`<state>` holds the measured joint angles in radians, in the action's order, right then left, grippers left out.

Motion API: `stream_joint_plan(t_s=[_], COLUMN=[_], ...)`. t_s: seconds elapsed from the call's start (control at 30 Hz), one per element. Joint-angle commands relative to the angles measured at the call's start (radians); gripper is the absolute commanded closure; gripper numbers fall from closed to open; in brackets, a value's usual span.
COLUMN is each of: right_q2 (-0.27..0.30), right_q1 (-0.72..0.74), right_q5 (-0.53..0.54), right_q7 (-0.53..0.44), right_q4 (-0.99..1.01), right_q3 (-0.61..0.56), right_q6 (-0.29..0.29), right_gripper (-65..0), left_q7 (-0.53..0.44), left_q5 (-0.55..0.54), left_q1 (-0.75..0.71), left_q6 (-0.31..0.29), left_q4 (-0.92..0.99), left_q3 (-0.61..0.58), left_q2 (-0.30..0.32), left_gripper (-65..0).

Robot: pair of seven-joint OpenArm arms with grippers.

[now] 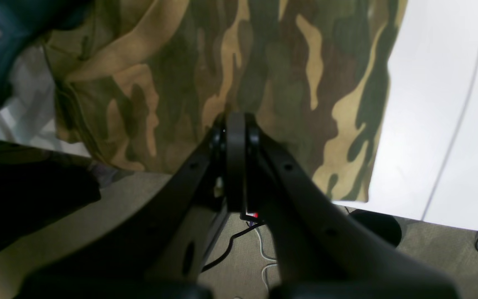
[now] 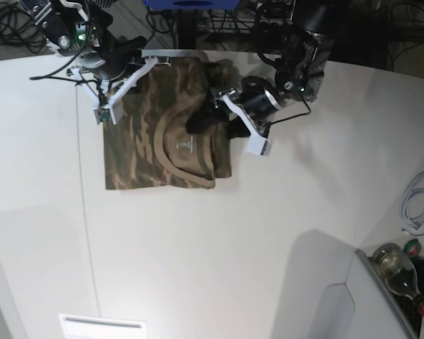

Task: Layout the t-shirt on the table in an organized manner, then fold the t-shirt properly
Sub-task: 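Grasp the bundle's collar side with the left gripper, then lift and rotate the bundle with the left gripper, then lay it down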

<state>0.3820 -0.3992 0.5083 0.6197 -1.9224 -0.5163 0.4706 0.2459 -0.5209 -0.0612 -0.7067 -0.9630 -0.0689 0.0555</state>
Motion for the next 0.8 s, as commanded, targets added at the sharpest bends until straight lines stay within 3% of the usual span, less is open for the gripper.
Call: stream_joint_plan(t_s=[0.0, 0.1, 0.13, 0.27, 0.4, 0.5, 0.63, 0.77], right_q2=[0.005, -0.004, -0.005, -0.005, -0.044, -0.104, -0.137, -0.157], right_q1=[0.0, -0.039, -0.056, -0.126, -0.154, -0.159, -0.16, -0.163], right_q5=[-0.003, -0.003, -0.003, -0.003, -0.001, -0.001, -0.001, 0.0], right_q7=[-0.019, -0.031, -0.053, -0.157, -0.2, -0.145, -0.122, -0.12], right_q4=[-0.016, -0.018, -0.018, -0.055, -0.059, -0.056, -0.055, -0.055], right_q3=[0.014, 0.1, 0.127, 0.198, 0.273, 0.351, 0.404, 0.413], right_q6=[-0.005, -0.005, -0.005, -0.005, -0.005, -0.005, -0.005, -0.005], right_gripper=[-0.8, -0.8, -0.8, -0.8, -0.8, -0.8, -0.8, -0.8], left_q7=[0.043, 0.048, 0.05, 0.151, 0.241, 0.243, 0.238, 0.109], left_q5=[0.049, 0.086, 0.095, 0.229, 0.456, 0.638, 0.79, 0.901], left_q1=[-0.006, 0.031, 0.05, 0.137, 0.238, 0.291, 0.363, 0.424], left_q6=[0.009, 0.038, 0.051, 0.057, 0.054, 0.054, 0.054, 0.054], left_q4=[0.006, 0.0, -0.001, -0.004, -0.032, -0.095, -0.138, -0.132], left_q3=[-0.002, -0.013, -0.015, -0.015, -0.052, -0.213, -0.443, -0.652], left_q2=[0.004, 0.01, 0.011, 0.033, 0.037, 0.076, 0.099, 0.134], left_gripper=[-31.4, -4.6, 0.0, 0.0, 0.0, 0.0, 0.0, 0.0])
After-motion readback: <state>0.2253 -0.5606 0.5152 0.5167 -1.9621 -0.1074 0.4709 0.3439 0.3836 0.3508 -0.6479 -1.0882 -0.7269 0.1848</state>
